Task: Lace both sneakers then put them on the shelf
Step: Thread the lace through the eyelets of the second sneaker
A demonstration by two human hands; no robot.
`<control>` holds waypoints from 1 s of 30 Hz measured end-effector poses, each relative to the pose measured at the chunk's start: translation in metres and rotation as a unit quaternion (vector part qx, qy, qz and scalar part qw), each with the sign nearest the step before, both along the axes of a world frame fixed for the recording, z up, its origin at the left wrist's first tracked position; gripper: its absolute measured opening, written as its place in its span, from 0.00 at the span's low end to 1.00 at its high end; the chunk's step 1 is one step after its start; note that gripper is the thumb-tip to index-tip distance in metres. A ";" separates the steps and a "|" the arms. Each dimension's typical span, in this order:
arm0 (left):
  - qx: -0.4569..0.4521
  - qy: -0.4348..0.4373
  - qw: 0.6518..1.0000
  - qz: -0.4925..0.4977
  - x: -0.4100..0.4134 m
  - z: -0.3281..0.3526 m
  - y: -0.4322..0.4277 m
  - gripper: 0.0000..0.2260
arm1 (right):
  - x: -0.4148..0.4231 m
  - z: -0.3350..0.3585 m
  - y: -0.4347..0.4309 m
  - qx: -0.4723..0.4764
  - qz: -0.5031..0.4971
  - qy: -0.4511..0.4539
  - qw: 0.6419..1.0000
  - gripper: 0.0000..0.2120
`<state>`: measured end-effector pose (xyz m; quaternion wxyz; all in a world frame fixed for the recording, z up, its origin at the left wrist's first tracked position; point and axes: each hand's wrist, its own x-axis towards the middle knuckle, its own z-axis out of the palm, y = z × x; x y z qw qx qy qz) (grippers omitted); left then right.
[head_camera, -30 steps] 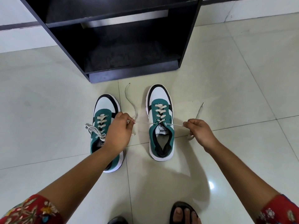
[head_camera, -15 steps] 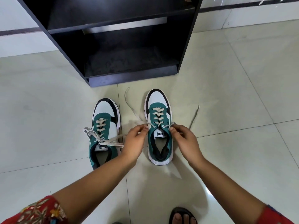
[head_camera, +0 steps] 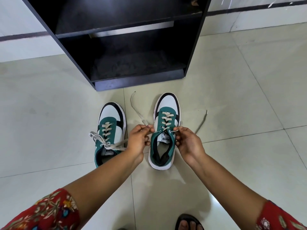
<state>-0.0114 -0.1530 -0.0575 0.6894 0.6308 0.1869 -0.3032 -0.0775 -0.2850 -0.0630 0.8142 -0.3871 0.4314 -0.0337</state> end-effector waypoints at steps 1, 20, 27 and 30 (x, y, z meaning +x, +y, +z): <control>0.008 0.004 1.000 -0.006 0.000 -0.001 0.002 0.09 | 0.000 0.000 0.000 0.006 -0.002 0.005 1.000 0.11; 0.169 -0.548 0.720 -0.390 0.030 0.034 0.008 0.06 | 0.004 0.046 -0.002 -0.496 0.319 -0.052 0.806 0.07; 0.259 -0.489 0.779 -0.294 0.024 0.040 0.005 0.08 | -0.013 0.037 0.007 -0.565 0.255 -0.102 0.778 0.03; 0.300 -0.415 0.803 -0.305 0.027 0.046 0.002 0.10 | -0.016 0.028 0.011 -0.636 0.259 -0.079 0.722 0.11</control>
